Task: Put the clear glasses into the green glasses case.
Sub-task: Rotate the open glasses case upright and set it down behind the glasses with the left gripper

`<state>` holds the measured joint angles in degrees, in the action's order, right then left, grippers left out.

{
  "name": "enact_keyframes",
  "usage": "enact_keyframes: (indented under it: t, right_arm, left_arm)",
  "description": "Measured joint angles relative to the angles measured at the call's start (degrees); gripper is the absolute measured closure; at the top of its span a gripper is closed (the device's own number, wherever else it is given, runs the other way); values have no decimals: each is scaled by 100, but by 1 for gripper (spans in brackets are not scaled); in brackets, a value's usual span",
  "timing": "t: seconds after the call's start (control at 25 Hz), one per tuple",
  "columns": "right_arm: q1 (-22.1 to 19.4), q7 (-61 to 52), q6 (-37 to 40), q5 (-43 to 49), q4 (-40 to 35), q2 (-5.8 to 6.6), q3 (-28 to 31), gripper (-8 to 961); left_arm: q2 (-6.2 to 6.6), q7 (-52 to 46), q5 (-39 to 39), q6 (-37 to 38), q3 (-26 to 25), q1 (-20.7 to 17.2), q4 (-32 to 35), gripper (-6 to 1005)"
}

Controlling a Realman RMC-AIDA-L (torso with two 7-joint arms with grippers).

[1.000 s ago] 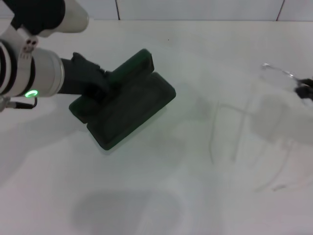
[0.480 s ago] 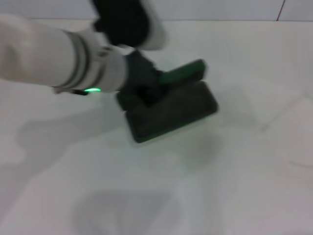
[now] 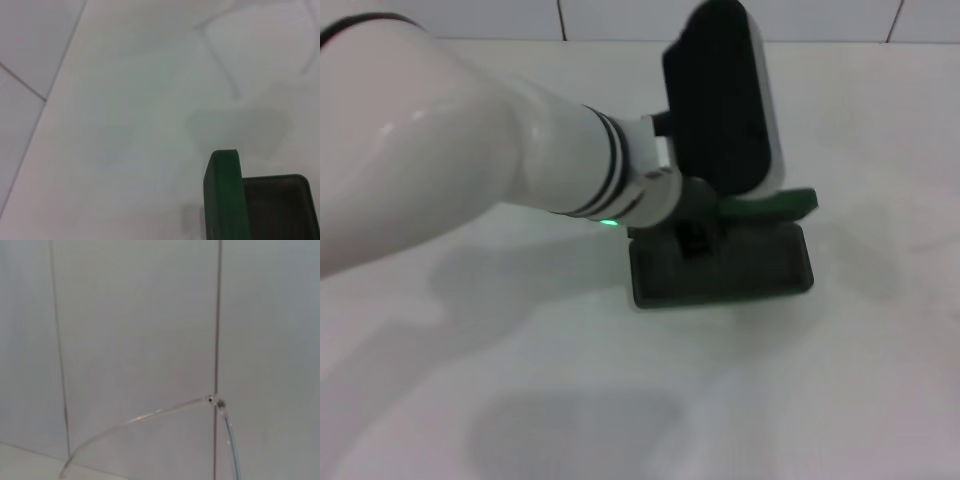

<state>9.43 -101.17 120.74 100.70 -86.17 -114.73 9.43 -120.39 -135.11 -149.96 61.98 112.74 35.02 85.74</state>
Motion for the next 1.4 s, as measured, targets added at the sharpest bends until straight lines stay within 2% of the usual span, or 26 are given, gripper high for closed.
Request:
enact_keyframes:
  t: [0.2, 0.52, 0.8, 1.04, 1.4]
  right_arm:
    - [-45, 174, -1, 36, 251, 19, 169, 880]
    - [-17, 276, -14, 43, 581, 74, 206, 880]
    - [7, 336, -48, 43, 654, 75, 171, 880]
    - [-12, 432, -55, 125, 805, 74, 178, 880]
    - [-78, 577, -29, 182, 1030, 88, 209, 880]
  left_arm:
    - [6, 109, -44, -48, 232, 149, -96, 775]
    - [-1, 111, -71, -147, 250, 204, -159, 757]
    - [3, 125, -88, -223, 316, 215, -163, 742]
    - [12, 188, -74, -225, 318, 193, -98, 624]
    - [2, 147, -107, -282, 316, 175, -76, 605]
